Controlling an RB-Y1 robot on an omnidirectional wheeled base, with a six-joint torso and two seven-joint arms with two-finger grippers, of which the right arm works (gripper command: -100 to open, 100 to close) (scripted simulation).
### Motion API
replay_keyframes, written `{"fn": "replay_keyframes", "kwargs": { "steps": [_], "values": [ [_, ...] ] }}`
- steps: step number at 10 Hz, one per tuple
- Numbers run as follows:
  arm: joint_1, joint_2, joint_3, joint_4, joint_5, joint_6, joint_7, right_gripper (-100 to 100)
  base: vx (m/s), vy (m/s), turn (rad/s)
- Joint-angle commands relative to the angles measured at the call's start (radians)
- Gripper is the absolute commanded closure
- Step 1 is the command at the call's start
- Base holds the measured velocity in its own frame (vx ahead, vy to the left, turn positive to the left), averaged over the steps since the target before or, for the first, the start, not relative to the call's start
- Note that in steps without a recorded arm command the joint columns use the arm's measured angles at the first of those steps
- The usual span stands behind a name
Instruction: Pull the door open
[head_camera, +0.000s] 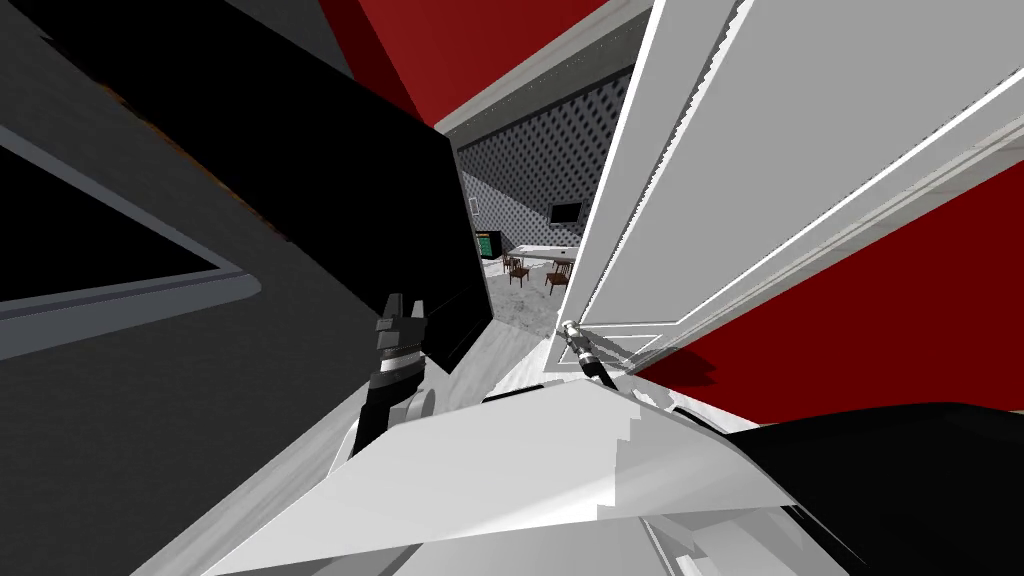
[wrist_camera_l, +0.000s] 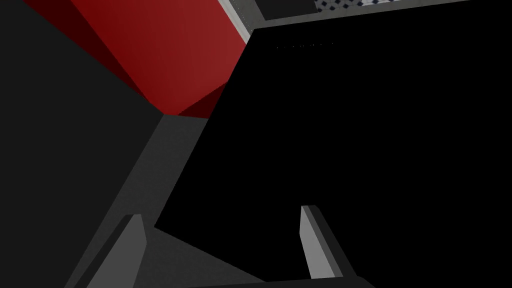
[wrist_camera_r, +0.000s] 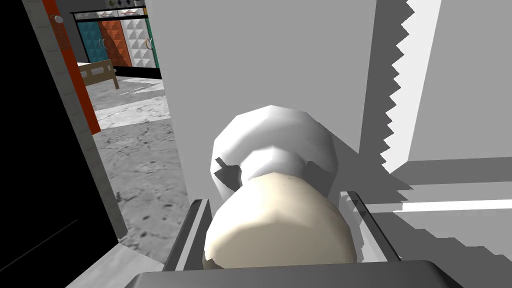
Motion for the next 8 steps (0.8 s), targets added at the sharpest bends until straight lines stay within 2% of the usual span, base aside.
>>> {"fn": "replay_keyframes", "kwargs": {
  "steps": [1, 3, 4, 5, 8],
  "values": [
    [0.010, -0.019, 0.027, 0.001, 0.012, -0.022, -0.031, 100, -0.280, -0.065, 0.100],
    [0.025, -0.043, 0.057, -0.008, 0.026, -0.042, -0.063, 100, -0.247, -0.017, 0.093],
    [0.016, -0.037, 0.050, 0.007, 0.023, -0.037, -0.057, 100, -0.105, -0.003, -0.002],
    [0.032, -0.052, 0.071, 0.008, 0.033, -0.060, -0.079, 100, -0.152, -0.066, 0.099],
    [0.053, -0.080, 0.103, 0.008, 0.049, -0.103, -0.114, 100, -0.222, -0.075, 0.129]
  ]
}}
